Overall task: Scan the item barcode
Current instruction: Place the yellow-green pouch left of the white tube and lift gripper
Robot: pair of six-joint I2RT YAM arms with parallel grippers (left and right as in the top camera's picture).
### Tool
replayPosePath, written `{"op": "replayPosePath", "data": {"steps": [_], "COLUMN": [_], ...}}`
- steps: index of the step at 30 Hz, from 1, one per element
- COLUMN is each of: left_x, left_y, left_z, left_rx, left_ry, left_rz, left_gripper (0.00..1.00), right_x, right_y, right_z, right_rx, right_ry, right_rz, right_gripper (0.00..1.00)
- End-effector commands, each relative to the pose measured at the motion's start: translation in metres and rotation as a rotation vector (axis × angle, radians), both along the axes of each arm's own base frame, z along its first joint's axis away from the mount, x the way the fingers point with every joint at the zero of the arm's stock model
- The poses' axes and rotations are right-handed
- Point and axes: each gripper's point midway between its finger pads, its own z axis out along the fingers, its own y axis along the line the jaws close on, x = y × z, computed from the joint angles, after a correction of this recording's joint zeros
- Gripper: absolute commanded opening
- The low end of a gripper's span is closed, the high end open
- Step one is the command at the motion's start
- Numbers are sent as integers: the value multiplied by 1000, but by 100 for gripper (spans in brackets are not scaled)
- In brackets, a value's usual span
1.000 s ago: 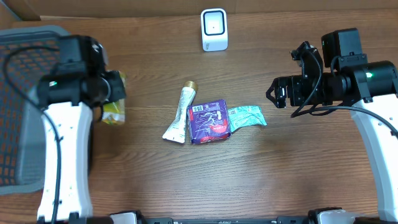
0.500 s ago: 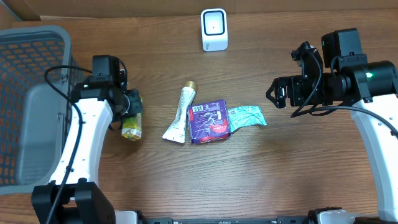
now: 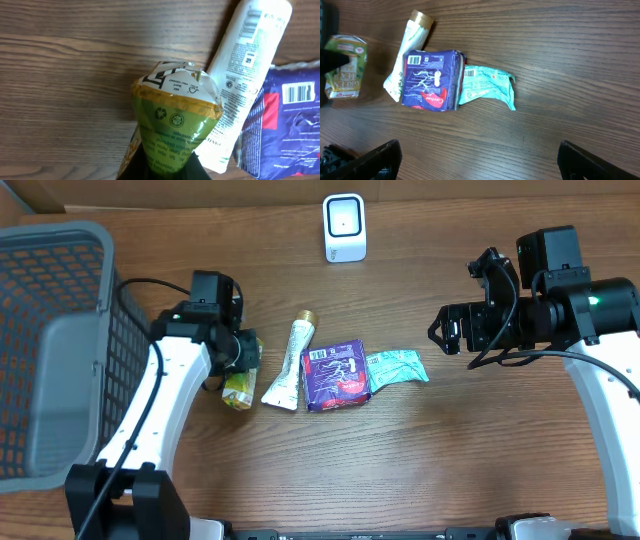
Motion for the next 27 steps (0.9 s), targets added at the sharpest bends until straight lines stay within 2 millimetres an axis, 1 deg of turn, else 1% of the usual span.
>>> {"op": "replayPosePath", "data": {"steps": [1,3,5,7,10,13,14,18,19,20,22,23,25,27], "left_x": [-1,-2,-2,0,12,25,33,43,43,44,45,46,46,46], "left_y": [-5,-7,-13,-16,-19,-20,-21,-23,-24,-24,-26,-28,-31,-32], "left_z": [-10,-15,-22,-23,-12,17,42,107,118,133,153,161,167,167], "left_rx": [9,11,13,15,14,7,1,-10,-13,-17,-32,-43,-62,-66], "left_ry": [27,44,61,56,-3,-66,-115,-221,-240,-270,-317,-338,-353,-349], "left_rz": [-44,-51,-67,-76,-80,-79,-78,-79,-79,-79,-83,-86,-94,-96], "left_gripper": [8,21,32,35,35,36,36,37,38,38,41,46,61,80], "right_x": [0,0,0,0,1,2,2,5,5,7,9,12,14,15], "right_y": [1,1,1,2,2,4,4,4,4,4,3,2,0,-2], "right_z": [-1,-1,-1,-1,0,1,1,-1,-2,-3,-6,-9,-17,-30], "right_rx": [-2,-2,-2,-1,4,12,13,11,10,11,12,12,11,15], "right_ry": [0,0,0,0,-3,-9,-11,-12,-11,-9,-9,-7,6,36], "right_rz": [5,5,5,5,6,6,8,7,7,7,6,2,-5,-14], "right_gripper": [100,100,100,100,100,100,100,100,95,88,84,84,84,84]}}
